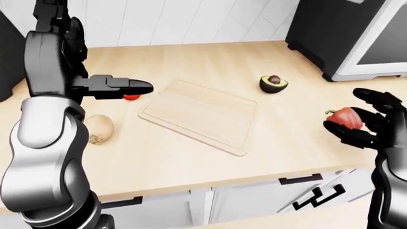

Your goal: Place the avocado, onion, tomato and bell pepper on the cutting board.

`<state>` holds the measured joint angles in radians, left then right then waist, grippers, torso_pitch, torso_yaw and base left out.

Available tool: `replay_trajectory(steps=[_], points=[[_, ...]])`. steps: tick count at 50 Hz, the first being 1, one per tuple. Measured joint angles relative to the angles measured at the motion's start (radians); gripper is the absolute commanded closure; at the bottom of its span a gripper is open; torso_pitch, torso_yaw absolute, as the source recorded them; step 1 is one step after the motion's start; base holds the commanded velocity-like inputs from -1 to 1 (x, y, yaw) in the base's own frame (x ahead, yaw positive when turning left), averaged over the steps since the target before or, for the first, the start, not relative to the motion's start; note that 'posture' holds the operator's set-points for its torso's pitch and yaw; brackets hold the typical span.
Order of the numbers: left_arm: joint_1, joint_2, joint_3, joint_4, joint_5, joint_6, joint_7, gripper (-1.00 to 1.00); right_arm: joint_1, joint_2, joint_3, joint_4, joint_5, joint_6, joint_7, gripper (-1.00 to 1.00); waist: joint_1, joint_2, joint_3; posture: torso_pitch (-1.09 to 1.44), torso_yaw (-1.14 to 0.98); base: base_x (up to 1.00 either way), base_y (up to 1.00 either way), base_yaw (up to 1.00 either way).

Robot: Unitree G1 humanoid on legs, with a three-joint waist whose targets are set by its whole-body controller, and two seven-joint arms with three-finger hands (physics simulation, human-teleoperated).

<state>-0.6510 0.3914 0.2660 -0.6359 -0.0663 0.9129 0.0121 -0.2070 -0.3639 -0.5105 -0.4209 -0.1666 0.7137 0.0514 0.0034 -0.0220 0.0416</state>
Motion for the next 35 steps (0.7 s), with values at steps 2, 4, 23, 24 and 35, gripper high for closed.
replay_trajectory(steps=[2, 4, 23, 24, 35], points=[[0.000, 0.000, 0.001, -0.001, 0.000, 0.000, -0.001, -1.00, 0.003, -0.002, -0.005, -0.007, 0.001, 0.001, 0.003, 0.13, 0.000, -0.001, 0.000, 0.00, 0.00, 0.00, 0.00, 0.00], [0.000, 0.001, 0.003, -0.003, 0.000, 0.002, -0.001, -1.00, 0.003, -0.002, -0.005, -0.012, 0.001, 0.001, 0.004, 0.22, -0.001, -0.001, -0.001, 0.00, 0.00, 0.00, 0.00, 0.00], [0.006, 0.003, 0.011, -0.012, -0.004, 0.005, 0.002, -1.00, -0.023, -0.009, 0.032, -0.022, -0.013, 0.038, 0.034, 0.91, -0.002, 0.001, 0.000, 0.00, 0.00, 0.00, 0.00, 0.00], [0.006, 0.003, 0.010, -0.012, -0.005, 0.004, 0.003, -1.00, -0.028, -0.010, 0.035, -0.022, -0.015, 0.045, 0.037, 0.93, -0.002, 0.002, 0.001, 0.00, 0.00, 0.00, 0.00, 0.00], [-0.005, 0.009, 0.008, -0.006, -0.012, 0.007, 0.004, -1.00, -0.160, -0.054, 0.112, -0.072, -0.024, 0.171, 0.079, 0.97, -0.001, 0.009, 0.004, 0.00, 0.00, 0.00, 0.00, 0.00]])
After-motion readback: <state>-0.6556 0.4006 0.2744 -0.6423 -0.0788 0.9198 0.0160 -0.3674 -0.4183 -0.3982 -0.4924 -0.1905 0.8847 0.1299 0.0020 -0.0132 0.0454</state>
